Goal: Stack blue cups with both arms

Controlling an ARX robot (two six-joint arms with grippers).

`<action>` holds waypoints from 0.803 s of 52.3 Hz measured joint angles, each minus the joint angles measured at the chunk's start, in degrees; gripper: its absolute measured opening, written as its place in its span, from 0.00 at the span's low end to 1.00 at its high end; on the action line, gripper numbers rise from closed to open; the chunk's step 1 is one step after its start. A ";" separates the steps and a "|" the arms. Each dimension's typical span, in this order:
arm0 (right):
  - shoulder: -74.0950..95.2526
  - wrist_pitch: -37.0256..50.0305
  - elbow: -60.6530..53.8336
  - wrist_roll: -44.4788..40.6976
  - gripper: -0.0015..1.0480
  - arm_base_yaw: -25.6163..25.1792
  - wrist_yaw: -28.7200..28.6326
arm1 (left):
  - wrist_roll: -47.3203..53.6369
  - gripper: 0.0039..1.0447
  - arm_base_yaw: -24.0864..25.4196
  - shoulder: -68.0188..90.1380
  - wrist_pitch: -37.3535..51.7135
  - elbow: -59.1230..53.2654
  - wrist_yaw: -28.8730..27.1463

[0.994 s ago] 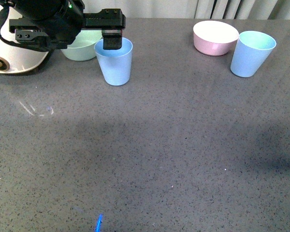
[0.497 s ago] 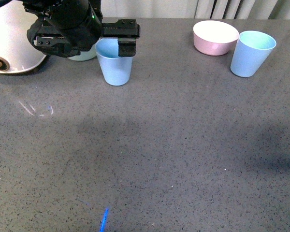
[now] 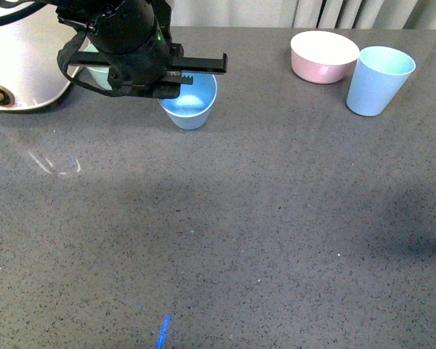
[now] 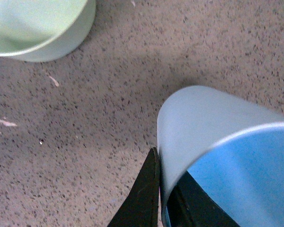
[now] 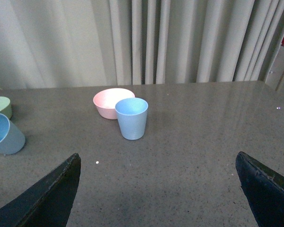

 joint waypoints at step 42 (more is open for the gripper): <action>0.00 0.00 0.00 0.00 0.91 0.00 0.00 | 1.84 0.02 -14.80 -13.18 -6.29 -13.25 9.64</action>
